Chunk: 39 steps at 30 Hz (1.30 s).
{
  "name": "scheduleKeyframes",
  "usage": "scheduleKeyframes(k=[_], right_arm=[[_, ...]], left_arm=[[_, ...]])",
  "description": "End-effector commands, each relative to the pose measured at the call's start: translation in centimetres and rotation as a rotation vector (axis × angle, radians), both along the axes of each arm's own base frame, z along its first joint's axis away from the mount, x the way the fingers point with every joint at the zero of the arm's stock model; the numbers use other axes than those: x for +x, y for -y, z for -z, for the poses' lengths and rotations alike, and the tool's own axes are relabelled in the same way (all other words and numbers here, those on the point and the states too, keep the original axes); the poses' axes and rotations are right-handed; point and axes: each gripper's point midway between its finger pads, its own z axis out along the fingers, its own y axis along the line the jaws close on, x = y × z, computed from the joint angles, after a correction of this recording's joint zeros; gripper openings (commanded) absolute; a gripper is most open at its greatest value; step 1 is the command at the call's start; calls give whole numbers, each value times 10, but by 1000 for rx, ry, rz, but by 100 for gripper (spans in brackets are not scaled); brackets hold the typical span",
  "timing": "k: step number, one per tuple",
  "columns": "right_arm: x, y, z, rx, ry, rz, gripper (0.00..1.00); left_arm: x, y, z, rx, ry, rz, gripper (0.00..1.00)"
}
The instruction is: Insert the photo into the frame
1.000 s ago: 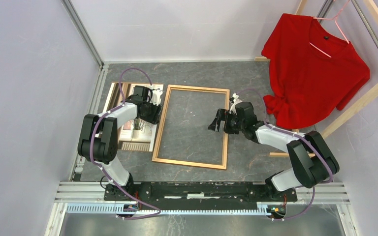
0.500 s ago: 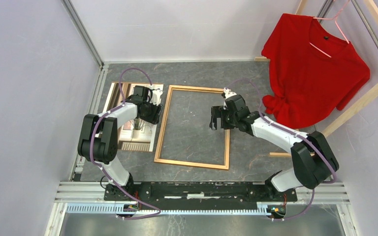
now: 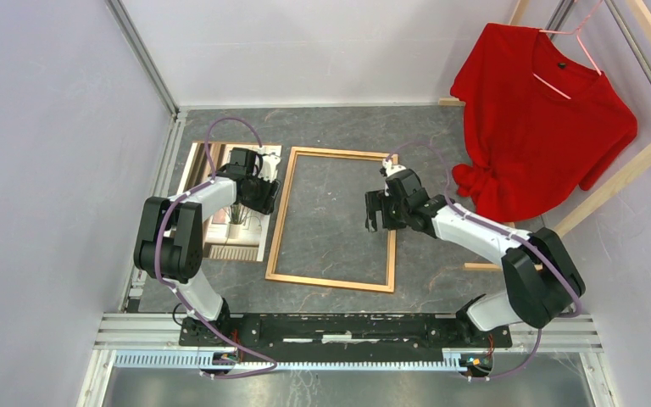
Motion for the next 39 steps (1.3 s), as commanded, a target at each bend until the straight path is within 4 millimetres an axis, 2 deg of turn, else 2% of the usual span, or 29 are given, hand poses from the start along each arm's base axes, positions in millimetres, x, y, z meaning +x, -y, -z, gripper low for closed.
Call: scheduleKeyframes(k=[1,5,8,12,15,18,20,31,36,39], right_arm=[[-18,-3,1,51,0,-14,84],[-43,-4,8,71,-29,-45,59],[-57,-1,13,72,-32,-49,52],[-65,6,19,56,-40,-37,56],[-55,20,16,-2,-16,-2,69],[-44,28,8,29,11,24,73],[-37,34,5,56,18,42,73],[-29,55,7,169,-7,94,77],[-25,55,0,196,3,104,77],[-17,50,-11,223,31,107,78]], left_arm=[[-18,2,12,8,-58,45,63],[-17,0,13,13,-58,44,63],[-17,1,12,14,-59,46,63],[-18,2,11,5,-62,52,63],[-19,5,10,-7,-63,56,63],[-19,11,7,-20,-60,63,63],[-19,15,7,-22,-58,71,63],[-15,43,19,-6,-70,124,63],[-8,63,15,-20,-60,155,63],[-1,73,7,-52,-68,163,63]])
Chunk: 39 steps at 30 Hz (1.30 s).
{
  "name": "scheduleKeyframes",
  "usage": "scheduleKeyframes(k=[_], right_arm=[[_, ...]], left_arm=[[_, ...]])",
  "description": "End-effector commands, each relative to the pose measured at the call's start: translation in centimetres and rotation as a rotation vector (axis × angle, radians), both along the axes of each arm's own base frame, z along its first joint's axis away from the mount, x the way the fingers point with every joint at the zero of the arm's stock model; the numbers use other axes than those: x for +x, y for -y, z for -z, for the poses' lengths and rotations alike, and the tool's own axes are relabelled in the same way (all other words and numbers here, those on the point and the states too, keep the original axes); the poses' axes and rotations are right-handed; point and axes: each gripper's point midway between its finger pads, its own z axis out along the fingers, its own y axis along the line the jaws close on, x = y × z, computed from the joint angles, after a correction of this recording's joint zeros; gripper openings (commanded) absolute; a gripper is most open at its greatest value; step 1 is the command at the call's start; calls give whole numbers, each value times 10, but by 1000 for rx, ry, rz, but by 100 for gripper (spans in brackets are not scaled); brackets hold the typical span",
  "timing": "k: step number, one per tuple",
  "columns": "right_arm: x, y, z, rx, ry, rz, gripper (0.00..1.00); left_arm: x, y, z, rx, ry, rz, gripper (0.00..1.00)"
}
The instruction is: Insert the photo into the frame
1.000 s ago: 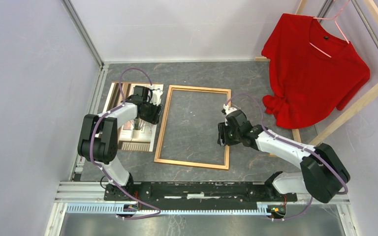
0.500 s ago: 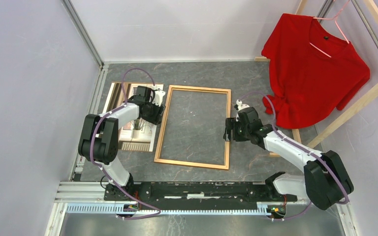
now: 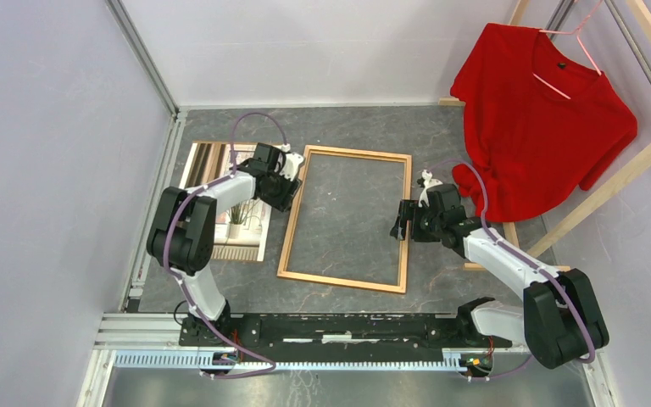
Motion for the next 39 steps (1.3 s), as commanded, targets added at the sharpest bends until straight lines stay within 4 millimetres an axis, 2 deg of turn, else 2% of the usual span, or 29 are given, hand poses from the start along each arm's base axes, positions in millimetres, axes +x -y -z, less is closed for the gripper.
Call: scheduleKeyframes(k=[1,4,6,9,12,13,14,15,16,17,18,19,21,25,29,31,34,39], right_arm=[[23,-16,-33,83,111,-11,78],[38,-38,-54,122,157,-35,80],[47,-65,-68,144,190,-73,82],[59,-120,-92,200,228,-154,83],[74,-180,-107,241,246,-223,84],[78,-199,-105,242,239,-242,84],[84,-220,-111,255,251,-264,84],[89,-238,-106,257,238,-278,84],[95,-259,-111,272,243,-295,85],[98,-273,-99,262,219,-303,85],[104,-290,-101,268,222,-311,85],[109,-305,-88,256,208,-314,85],[117,-325,-80,252,207,-311,85],[129,-349,-54,250,186,-270,85],[132,-361,-30,245,162,-248,85],[133,-362,-20,239,149,-233,85],[135,-360,-4,224,129,-209,85],[137,-352,16,185,118,-166,84]], left_arm=[[-5,25,1,-72,-85,44,63],[13,11,-31,-109,-48,12,65],[28,-16,-54,-120,-12,-45,69],[48,-75,-83,-97,57,-166,77],[55,-142,-99,-54,100,-312,88],[55,-161,-102,-30,113,-359,90],[55,-181,-104,0,128,-410,90],[55,-201,-106,31,146,-467,91],[54,-222,-106,70,164,-533,92],[52,-241,-105,105,175,-590,92],[48,-261,-103,142,181,-646,92],[44,-279,-102,193,192,-715,91],[41,-305,-102,264,231,-812,89],[32,-346,-107,434,328,-989,86],[30,-369,-106,538,390,-1075,84],[31,-374,-99,563,393,-1088,84],[29,-380,-79,603,357,-1089,83],[26,-369,-45,565,292,-1051,83]])
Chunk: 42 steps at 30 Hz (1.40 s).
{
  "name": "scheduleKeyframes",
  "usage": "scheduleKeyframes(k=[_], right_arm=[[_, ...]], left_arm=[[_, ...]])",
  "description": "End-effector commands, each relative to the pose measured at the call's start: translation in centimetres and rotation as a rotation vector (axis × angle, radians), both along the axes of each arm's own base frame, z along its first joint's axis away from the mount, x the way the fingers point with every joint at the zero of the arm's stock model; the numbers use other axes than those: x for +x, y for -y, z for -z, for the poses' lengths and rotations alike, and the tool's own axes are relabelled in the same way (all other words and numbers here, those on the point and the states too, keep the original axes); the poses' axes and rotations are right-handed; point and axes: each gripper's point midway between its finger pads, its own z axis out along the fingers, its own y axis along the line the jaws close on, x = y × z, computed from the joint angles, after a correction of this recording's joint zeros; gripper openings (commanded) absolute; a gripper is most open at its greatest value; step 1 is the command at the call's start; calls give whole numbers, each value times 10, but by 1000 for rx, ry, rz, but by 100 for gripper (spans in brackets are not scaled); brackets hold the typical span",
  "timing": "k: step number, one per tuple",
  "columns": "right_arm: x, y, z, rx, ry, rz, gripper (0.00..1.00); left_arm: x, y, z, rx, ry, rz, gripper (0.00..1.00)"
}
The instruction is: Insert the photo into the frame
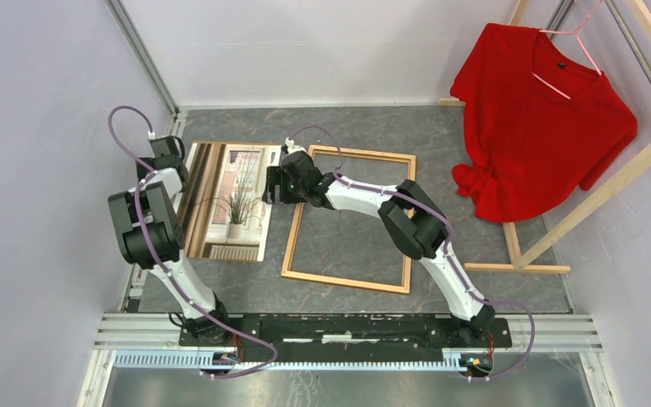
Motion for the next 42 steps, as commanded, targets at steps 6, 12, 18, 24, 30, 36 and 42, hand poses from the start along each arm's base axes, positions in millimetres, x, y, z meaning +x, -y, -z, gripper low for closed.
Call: scheduleKeyframes(k=[6,12,18,24,30,36,42], right_arm=[[9,12,22,-38,-6,108,85],[11,16,31,-38,-22,141,85],[18,20,33,-20,-30,181,85],[20,18,33,20,-36,192,84],[19,11,15,51,-5,171,83],[15,-4,-28,111,83,128,81],[6,-16,-66,188,132,91,80]], left_arm=[[-3,15,39,-60,-40,40,81],[-5,37,54,-113,-77,117,81],[-13,70,72,-161,-136,222,80],[-24,82,85,-156,-189,270,79],[-28,82,88,-137,-204,285,78],[-31,82,92,-132,-220,291,77],[-35,82,94,-126,-236,293,76]])
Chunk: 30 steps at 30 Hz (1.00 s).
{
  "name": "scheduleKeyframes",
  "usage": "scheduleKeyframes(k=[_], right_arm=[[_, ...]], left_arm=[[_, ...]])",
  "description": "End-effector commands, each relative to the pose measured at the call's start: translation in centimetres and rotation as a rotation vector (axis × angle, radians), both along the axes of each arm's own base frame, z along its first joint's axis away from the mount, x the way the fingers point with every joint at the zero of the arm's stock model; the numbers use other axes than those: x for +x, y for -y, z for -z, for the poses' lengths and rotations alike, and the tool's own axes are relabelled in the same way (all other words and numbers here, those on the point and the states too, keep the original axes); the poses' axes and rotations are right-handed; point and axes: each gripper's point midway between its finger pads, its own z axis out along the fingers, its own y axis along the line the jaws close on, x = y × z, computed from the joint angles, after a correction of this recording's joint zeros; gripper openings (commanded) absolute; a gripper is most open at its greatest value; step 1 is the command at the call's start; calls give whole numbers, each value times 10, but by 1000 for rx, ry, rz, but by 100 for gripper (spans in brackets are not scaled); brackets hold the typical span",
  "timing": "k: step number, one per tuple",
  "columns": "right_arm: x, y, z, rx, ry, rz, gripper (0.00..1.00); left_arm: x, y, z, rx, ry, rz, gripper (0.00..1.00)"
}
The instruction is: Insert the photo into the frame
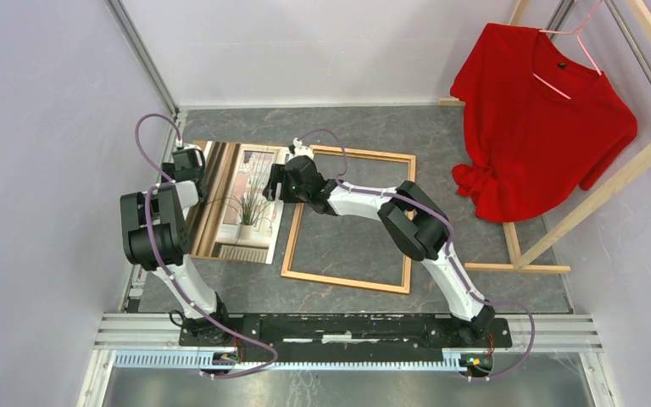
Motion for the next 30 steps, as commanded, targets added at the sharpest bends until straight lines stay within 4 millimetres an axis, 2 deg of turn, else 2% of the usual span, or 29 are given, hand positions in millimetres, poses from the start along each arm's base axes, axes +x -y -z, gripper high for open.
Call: scheduleKeyframes(k=[1,7,11,14,18,20,24,30], right_arm=[[-7,-13,-65,100,93,-37,80],[-14,-9,-90,157,115,-45,79],[-18,-11,-95,188,109,-60,78],[-21,-12,-90,200,90,-66,78],[-20,-9,-75,177,52,-54,77],[-14,2,-62,93,31,3,77],[-14,19,-39,-9,-2,47,81],[-13,14,-13,-39,-45,38,82]], left_arm=[[-38,26,51,-92,-210,84,76],[-38,26,52,-92,-214,85,75],[-39,26,51,-89,-215,86,75],[-37,26,49,-89,-208,86,74],[-37,26,49,-89,-209,89,74],[-37,25,49,-85,-211,88,74],[-32,23,46,-70,-188,88,74],[-32,24,47,-76,-193,89,74]])
